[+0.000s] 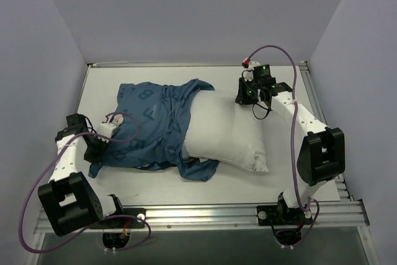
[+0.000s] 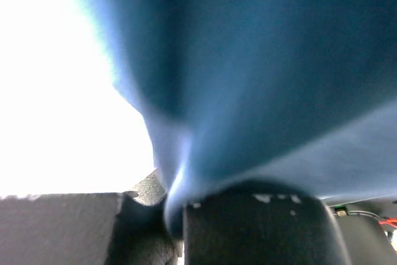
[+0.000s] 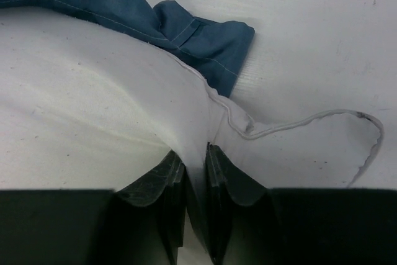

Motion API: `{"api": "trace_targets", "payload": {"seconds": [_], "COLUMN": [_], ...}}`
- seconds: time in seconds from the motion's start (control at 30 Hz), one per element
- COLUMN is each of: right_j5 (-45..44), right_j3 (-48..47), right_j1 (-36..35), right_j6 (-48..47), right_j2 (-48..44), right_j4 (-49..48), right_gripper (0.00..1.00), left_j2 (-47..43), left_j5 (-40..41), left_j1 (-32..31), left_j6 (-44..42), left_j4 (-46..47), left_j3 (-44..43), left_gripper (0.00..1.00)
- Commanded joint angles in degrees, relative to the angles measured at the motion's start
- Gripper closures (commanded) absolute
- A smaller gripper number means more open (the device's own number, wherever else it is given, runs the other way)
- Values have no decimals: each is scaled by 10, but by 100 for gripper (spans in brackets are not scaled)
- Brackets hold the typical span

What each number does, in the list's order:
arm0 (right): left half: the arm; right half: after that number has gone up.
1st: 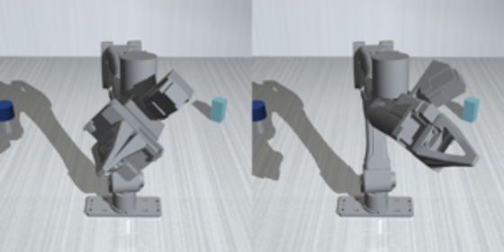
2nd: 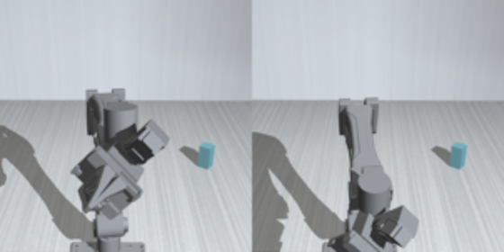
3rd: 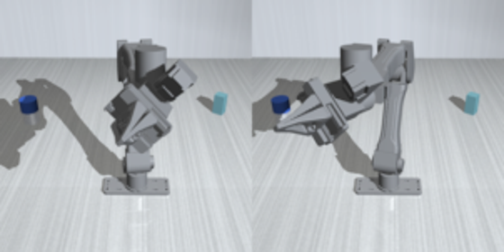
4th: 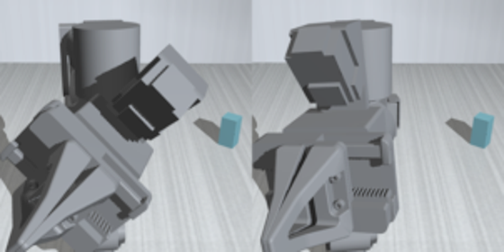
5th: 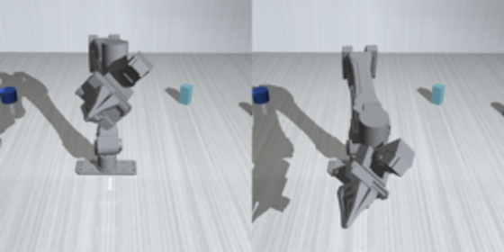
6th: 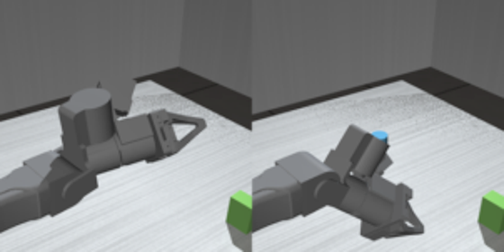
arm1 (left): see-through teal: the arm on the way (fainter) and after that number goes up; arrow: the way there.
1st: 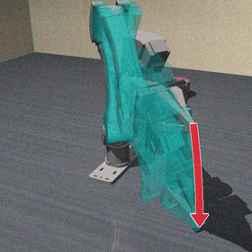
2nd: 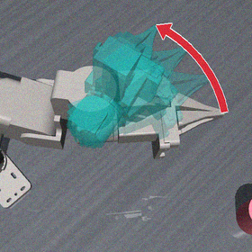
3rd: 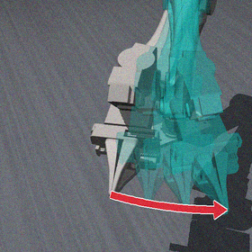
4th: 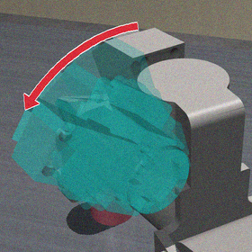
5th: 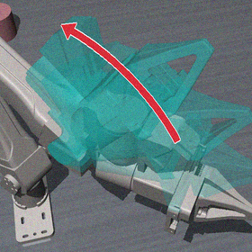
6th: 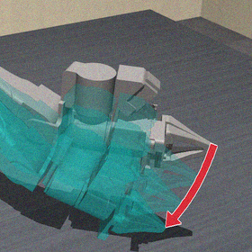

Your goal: Remove the pillowcase from the pillow

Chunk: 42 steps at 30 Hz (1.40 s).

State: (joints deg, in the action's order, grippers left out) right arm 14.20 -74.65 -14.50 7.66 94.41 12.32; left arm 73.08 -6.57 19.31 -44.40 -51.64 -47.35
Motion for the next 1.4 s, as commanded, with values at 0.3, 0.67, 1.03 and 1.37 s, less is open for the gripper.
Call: {"api": "trace_targets", "payload": {"seconds": [0.3,0.67,1.03,1.37], "right_j5": [-81,-94,-92,-62], "right_j3": [-12,269,354,402], "right_j1": [3,-188,-206,-66], "right_j6": [61,230,242,248], "right_j2": [-124,-170,74,5], "right_j4": [113,-45,-190,-217], "right_gripper": [0,0,35,100], "left_j2": [-115,-116,-120,-115], "left_j5": [-65,-71,-74,8], "left_j1": [31,31,32,50], "left_j6": [20,28,51,68], "left_j4": [-7,-14,-22,32], "left_j3": [-41,-63,-108,-187], "left_gripper": [98,98,98,98]}}
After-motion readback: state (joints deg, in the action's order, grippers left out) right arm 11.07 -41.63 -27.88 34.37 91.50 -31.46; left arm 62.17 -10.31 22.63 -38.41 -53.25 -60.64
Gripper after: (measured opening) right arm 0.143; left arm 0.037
